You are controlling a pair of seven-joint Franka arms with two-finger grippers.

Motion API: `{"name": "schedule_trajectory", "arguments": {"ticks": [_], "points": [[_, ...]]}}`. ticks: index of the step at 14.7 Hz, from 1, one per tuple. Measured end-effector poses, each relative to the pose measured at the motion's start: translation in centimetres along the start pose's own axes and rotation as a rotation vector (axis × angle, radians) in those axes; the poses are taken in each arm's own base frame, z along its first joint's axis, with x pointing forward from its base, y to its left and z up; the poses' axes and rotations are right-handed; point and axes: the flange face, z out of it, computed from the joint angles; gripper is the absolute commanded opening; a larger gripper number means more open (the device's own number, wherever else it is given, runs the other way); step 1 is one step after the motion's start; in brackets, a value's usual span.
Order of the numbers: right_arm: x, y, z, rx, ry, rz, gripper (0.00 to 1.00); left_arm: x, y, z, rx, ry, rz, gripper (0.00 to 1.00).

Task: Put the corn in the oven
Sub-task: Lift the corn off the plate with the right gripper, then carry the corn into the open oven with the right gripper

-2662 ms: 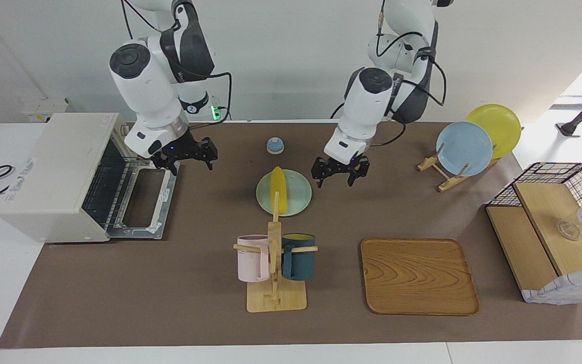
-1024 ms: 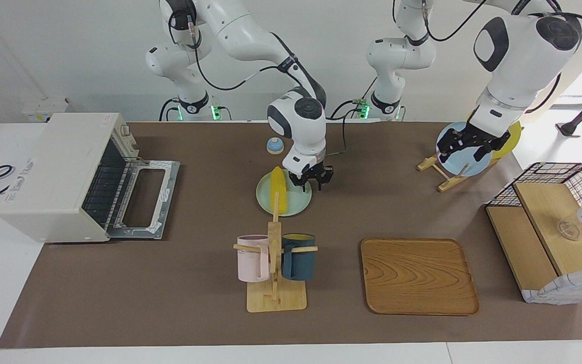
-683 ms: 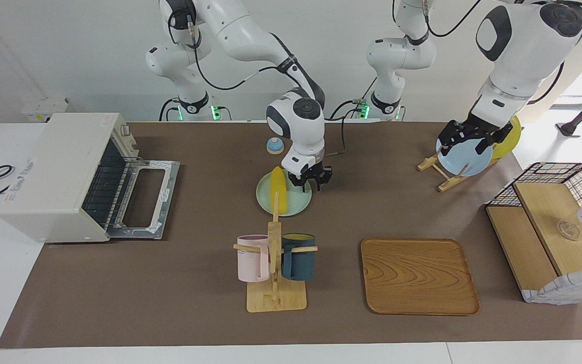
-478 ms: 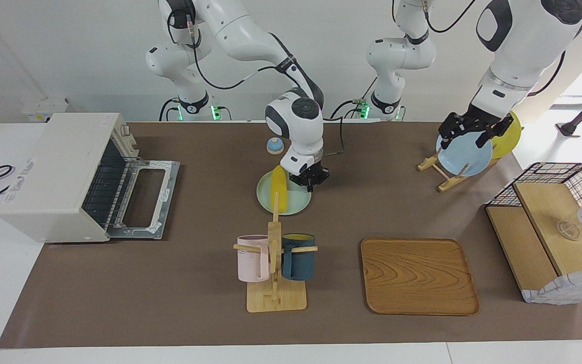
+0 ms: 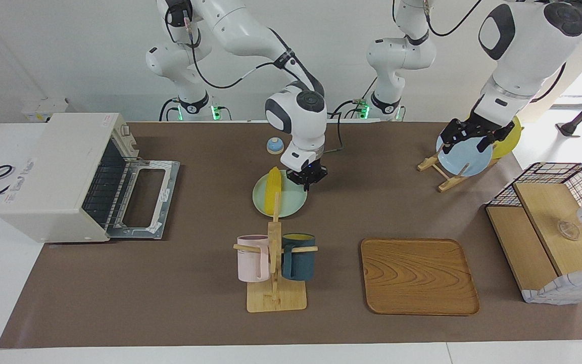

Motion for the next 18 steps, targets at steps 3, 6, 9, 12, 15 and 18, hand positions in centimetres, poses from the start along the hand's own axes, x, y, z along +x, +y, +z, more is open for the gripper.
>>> {"name": "schedule_trajectory", "arguments": {"ticks": [3,6,9,12,15,18], "points": [[2.0,4.4,-3.0,-0.028,-0.017,-0.027,0.0,-0.1,1.4,-0.4,0.0,0.007,0.024,1.0],[3.0,10.5,-4.7,-0.075,-0.093,-0.02,0.0,-0.1,1.4,-0.5,0.0,0.01,0.025,1.0],[3.2,16.2,-4.9,-0.149,-0.176,0.021,0.0,-0.1,1.4,-0.5,0.0,0.01,0.024,1.0],[3.7,22.6,-4.1,-0.184,-0.222,0.016,0.0,-0.1,1.4,-0.6,-0.001,0.011,0.024,1.0],[4.0,29.9,-4.2,-0.181,-0.263,-0.008,0.0,-0.1,1.3,-0.6,-0.001,0.012,0.023,1.0],[3.6,37.0,-3.9,-0.153,-0.296,-0.022,0.0,-0.1,1.2,-0.6,-0.001,0.012,0.022,1.0]]}}
